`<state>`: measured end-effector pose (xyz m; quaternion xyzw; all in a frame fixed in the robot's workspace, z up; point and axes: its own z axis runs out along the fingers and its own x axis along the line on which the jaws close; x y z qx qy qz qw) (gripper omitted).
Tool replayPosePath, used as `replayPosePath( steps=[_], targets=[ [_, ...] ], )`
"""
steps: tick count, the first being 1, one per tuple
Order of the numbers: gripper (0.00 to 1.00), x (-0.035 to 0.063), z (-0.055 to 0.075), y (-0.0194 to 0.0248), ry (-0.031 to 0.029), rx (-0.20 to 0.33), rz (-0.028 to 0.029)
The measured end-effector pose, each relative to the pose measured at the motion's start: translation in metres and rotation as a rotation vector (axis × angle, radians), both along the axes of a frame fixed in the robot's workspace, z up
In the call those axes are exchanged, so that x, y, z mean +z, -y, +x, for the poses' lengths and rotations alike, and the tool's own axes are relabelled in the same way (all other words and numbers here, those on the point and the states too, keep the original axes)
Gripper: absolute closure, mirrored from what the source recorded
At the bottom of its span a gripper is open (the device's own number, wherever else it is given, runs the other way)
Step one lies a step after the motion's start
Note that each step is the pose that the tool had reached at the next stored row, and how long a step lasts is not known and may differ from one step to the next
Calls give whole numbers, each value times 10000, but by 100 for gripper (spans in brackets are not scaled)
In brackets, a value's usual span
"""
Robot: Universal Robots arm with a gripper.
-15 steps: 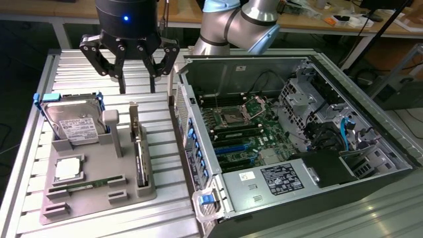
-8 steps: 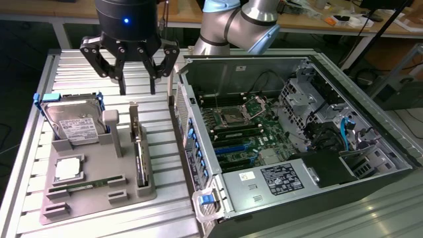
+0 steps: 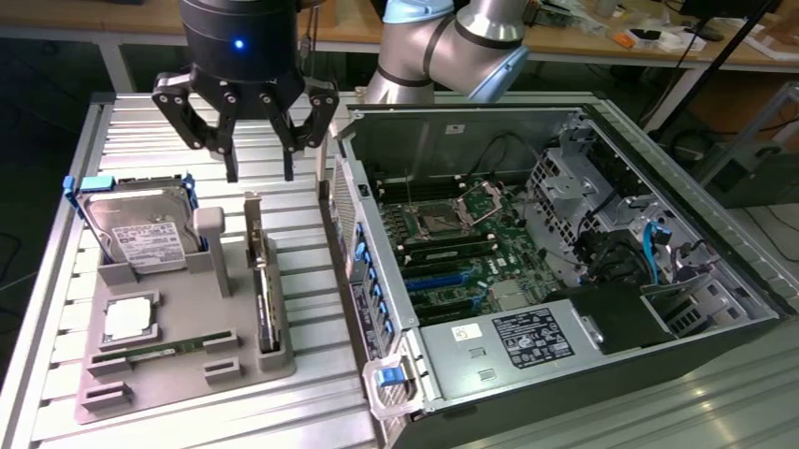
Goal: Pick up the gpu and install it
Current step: 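Pick up the gpu and move the gpu toward the slot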
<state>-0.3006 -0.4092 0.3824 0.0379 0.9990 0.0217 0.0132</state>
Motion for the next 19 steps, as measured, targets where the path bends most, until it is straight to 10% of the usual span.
replayPosePath(
  steps=[19],
  targets=[
    [44, -47, 0, 2, 1, 0, 0]
  ],
)
